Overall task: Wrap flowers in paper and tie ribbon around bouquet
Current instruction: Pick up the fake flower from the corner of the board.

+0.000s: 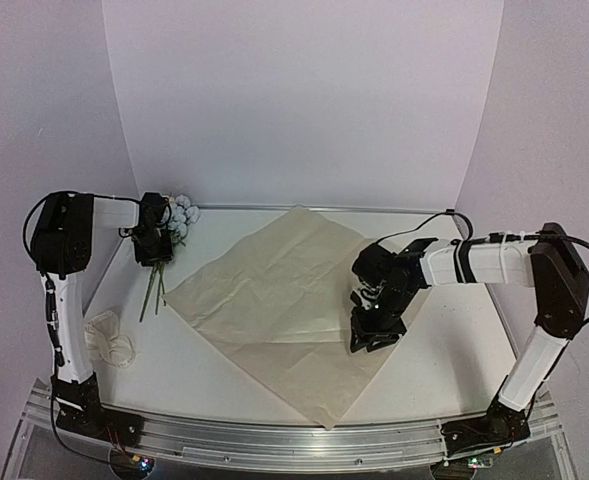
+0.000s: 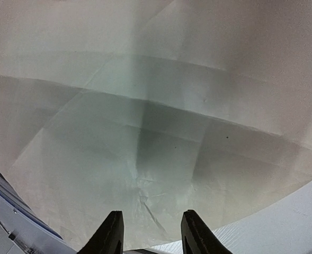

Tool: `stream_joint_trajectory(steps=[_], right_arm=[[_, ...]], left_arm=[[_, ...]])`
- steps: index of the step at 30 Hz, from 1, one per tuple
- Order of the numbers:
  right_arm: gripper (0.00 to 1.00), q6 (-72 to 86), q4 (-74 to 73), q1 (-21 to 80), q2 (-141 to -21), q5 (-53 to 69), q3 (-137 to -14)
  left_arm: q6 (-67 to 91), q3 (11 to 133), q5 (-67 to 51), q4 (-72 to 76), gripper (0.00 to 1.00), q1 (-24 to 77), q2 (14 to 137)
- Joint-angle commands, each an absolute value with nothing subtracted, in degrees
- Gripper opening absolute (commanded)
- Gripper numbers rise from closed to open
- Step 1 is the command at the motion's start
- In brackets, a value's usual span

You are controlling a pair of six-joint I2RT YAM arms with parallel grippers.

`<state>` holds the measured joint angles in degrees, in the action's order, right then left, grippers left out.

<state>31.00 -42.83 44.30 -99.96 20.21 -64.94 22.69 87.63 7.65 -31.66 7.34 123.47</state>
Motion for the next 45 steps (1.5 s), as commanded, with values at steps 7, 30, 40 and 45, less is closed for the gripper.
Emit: stream_joint_trajectory(steps=[7, 30, 40, 45], right_arm=[[0.33, 33.3, -40.7, 47.4, -101.7, 18.9, -62.4], [0.23, 42.4, -38.4, 55.3, -107.2, 17.5, -63.1], [0.23, 46.0, -35.5, 59.0, -105.4, 16.5, -61.2], [0.32, 45.6, -36.8, 58.6, -98.3, 16.5, -60.3]], left_arm=[[21.3, 90.7, 13.0, -33.0, 0.03, 8.8, 127.8], [14.9, 99.2, 13.9, -43.1, 0.00, 11.1, 114.8], [22.7, 104.0, 10.9, -46.2, 0.00, 21.5, 112.1], [29.6, 107.7, 10.2, -45.5, 0.00, 29.3, 114.8]])
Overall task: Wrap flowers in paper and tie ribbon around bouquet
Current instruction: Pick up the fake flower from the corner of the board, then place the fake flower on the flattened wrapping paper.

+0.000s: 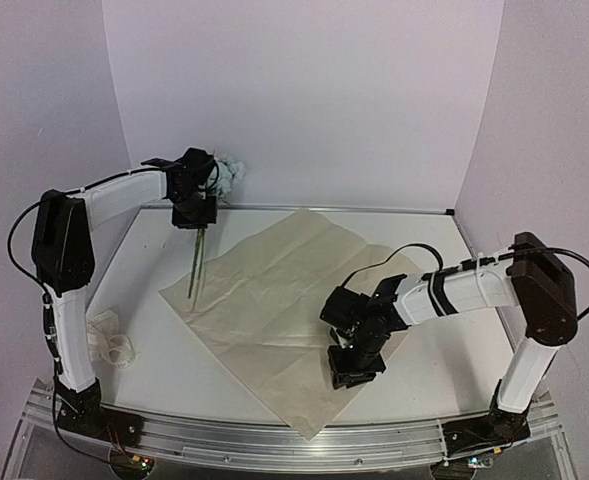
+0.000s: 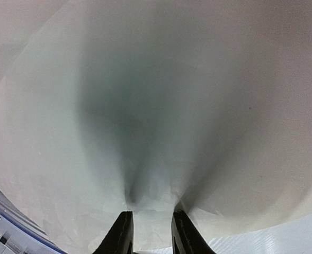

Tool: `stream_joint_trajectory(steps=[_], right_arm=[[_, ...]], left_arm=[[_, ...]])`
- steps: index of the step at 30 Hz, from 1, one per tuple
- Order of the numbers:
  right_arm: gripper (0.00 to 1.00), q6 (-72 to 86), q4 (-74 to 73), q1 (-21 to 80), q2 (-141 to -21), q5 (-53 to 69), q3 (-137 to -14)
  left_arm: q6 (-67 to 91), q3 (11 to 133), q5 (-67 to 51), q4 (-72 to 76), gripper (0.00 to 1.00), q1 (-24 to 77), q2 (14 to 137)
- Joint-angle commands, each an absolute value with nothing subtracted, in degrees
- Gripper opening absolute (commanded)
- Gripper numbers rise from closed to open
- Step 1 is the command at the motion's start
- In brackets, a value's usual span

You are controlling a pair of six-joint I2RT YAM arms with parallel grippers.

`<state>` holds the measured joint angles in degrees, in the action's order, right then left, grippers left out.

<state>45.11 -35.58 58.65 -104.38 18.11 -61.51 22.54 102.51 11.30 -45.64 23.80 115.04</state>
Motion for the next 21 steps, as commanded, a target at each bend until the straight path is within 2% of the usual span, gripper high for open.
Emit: stream_joint_trajectory(steps=[1, 8, 13, 21], right_arm=[[0.36, 45.2, -37.7, 58.2, -96.5, 16.5, -60.2], [0.61, 42.7, -43.9, 47.6, -79.8, 16.0, -53.2], [0.67, 41.8, -47.0, 39.4, -74.1, 18.7, -49.7], [0.67, 41.8, -48.2, 32.5, -73.0, 22.5, -48.1]], left_arm=[[31.0, 108.6, 10.3, -45.2, 0.00, 30.6, 115.6], [35.8, 120.3, 11.5, -44.9, 0.00, 39.9, 125.8], [39.6, 132.7, 11.5, -46.3, 0.00, 43.4, 134.9], [44.0, 136.5, 4.9, -41.0, 0.00, 45.6, 142.3]])
